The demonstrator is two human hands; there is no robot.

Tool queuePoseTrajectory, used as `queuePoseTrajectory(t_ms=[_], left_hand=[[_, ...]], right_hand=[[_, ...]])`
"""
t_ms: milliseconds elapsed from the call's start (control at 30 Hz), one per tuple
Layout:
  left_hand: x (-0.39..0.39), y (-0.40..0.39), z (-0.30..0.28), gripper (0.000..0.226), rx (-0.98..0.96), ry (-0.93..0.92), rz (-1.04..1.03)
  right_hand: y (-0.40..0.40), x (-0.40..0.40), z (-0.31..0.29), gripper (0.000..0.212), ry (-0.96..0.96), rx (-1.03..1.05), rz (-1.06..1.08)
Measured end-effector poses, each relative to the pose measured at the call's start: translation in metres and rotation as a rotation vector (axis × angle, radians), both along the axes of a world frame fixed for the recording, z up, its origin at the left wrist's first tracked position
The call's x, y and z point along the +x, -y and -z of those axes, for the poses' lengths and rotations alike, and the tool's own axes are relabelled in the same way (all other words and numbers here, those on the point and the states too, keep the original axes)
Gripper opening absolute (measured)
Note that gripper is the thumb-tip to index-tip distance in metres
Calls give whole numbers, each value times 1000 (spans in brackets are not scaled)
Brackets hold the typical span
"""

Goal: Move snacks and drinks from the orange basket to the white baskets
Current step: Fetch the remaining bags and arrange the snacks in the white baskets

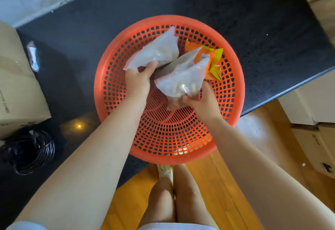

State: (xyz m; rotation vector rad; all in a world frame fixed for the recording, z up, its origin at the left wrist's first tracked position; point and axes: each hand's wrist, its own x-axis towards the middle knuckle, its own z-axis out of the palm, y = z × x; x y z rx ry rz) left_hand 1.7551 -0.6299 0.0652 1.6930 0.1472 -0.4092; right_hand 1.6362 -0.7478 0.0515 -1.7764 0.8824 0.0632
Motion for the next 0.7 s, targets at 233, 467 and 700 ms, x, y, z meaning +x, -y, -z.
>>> queuePoseTrajectory(t_ms=[233, 467, 700], left_hand=[[-28, -38, -54, 38, -67, -4, -81], [-79, -72, -95, 52, -140, -118, -77], [-127, -86, -133, 13, -183, -125, 103]], right_hand=[[-15, -28, -43, 20, 14, 382, 163], [-27, -84, -114, 18, 247, 674, 305], [-67, -172, -169, 51, 399, 597, 521]])
